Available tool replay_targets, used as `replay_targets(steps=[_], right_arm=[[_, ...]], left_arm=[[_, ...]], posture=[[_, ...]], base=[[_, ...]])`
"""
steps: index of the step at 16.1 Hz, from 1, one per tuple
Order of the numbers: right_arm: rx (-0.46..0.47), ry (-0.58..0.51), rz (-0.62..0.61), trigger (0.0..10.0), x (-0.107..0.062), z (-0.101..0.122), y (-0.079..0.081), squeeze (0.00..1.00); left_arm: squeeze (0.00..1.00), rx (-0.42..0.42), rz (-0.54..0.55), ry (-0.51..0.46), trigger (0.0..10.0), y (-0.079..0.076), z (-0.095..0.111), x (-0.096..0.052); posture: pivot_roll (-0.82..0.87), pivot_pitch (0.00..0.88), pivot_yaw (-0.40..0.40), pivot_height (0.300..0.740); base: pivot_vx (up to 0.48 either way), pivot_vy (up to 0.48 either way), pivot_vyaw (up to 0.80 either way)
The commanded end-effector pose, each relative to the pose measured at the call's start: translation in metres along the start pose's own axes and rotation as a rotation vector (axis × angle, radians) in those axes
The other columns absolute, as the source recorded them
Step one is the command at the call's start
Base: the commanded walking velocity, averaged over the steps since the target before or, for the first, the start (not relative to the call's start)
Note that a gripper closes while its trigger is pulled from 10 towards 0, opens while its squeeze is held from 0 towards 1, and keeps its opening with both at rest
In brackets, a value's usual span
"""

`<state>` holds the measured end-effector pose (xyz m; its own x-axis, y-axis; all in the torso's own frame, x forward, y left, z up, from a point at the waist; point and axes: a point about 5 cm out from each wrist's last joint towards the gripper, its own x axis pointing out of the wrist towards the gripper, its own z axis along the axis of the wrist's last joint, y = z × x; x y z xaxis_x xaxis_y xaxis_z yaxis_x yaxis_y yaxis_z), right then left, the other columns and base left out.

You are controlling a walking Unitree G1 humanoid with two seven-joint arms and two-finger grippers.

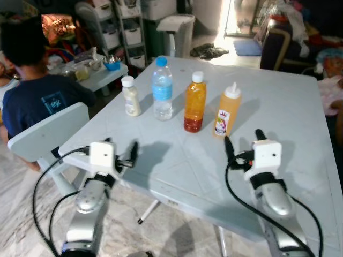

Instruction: Restocking fridge

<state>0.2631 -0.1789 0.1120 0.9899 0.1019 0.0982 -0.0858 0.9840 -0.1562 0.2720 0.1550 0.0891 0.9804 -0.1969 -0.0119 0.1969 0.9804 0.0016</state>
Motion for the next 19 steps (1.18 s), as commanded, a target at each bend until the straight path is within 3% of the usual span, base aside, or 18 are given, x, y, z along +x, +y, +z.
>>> replay_targets(steps=[1,8,19], right_arm=[[-0.030,-0.058,0.052,10.0,0.007,0.014,0.006,0.00],[-0.031,-0.145,0.115,10.0,0.042,0.041,0.009,0.00],[-0.054,-0.171,0.097,10.0,0.074,0.048,-0.002,0.00]], left_arm=[[0.00,0.015,0.008,0.007,10.0,0.005,0.002,-0.002],[0.00,0.042,-0.009,0.033,10.0,0.010,0.004,-0.012],[0.00,0.067,-0.026,0.056,10.0,0.011,0.007,-0.016]], posture=[[-0.03,0.021,0.046,0.740],[0.01,0.047,0.059,0.740],[0.05,0.055,0.078,0.740]], base=[[0.000,0.000,0.00],[0.000,0.000,0.00],[0.000,0.000,0.00]])
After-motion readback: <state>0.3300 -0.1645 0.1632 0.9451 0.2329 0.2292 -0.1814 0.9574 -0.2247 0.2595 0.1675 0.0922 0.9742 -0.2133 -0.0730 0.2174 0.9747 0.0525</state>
